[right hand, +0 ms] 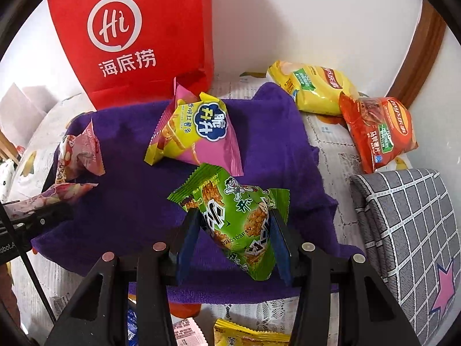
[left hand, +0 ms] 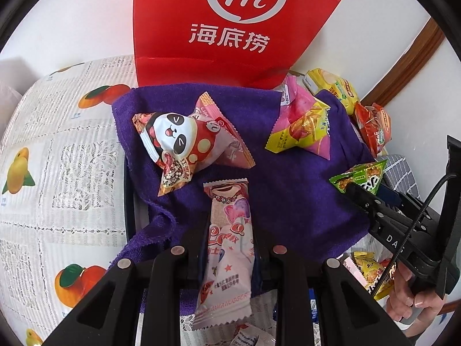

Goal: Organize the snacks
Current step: 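Open the right tool to drop the green bag while the left tool releases the candy bar onto the towel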

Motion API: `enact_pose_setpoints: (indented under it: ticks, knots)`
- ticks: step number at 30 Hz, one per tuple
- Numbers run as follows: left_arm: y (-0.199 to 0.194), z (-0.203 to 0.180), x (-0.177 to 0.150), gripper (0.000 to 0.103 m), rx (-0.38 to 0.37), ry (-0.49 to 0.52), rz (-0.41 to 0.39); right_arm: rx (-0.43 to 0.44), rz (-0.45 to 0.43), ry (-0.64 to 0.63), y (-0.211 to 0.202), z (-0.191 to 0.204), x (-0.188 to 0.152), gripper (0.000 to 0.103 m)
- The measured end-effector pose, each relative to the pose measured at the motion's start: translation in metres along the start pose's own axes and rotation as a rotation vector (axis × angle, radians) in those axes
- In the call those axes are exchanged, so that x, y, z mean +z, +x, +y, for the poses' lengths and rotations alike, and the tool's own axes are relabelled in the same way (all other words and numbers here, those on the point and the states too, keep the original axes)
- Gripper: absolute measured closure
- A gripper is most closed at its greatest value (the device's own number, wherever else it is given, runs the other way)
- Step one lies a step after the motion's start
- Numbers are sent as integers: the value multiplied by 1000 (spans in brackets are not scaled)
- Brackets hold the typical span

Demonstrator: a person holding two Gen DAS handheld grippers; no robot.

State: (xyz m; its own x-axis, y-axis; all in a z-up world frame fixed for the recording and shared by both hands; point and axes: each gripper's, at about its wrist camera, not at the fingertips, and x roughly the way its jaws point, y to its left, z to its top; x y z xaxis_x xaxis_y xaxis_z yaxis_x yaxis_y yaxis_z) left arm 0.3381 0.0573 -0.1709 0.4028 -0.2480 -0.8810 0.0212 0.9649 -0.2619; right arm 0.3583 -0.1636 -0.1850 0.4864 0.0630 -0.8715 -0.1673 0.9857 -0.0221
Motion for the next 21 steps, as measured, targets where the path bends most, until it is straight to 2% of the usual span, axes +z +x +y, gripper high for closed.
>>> enact_pose_setpoints:
  ticks: [4, 6, 7, 8, 10, 21]
  knots:
    - [2, 0, 1, 79, -1, -8, 9, -1, 14, -3, 2, 0, 1, 51]
    - [0, 2, 3, 79, -14, -19, 5, 10, 9, 1, -1, 0, 1, 42]
    - [-1, 3, 3, 77, -20, -23, 6, 18, -2, 4, -4, -1, 2, 41]
    - [-2, 3, 4, 73, -23, -28, 10, 21, -9, 5, -7, -1, 2, 40]
    - [-6, 4, 4, 54, -20, -35, 3, 25, -26, 4, -16, -1, 3, 40]
    - [-53, 5, -13, 52, -3, -37, -47, 52, -134, 28, -82, -6, -18, 37]
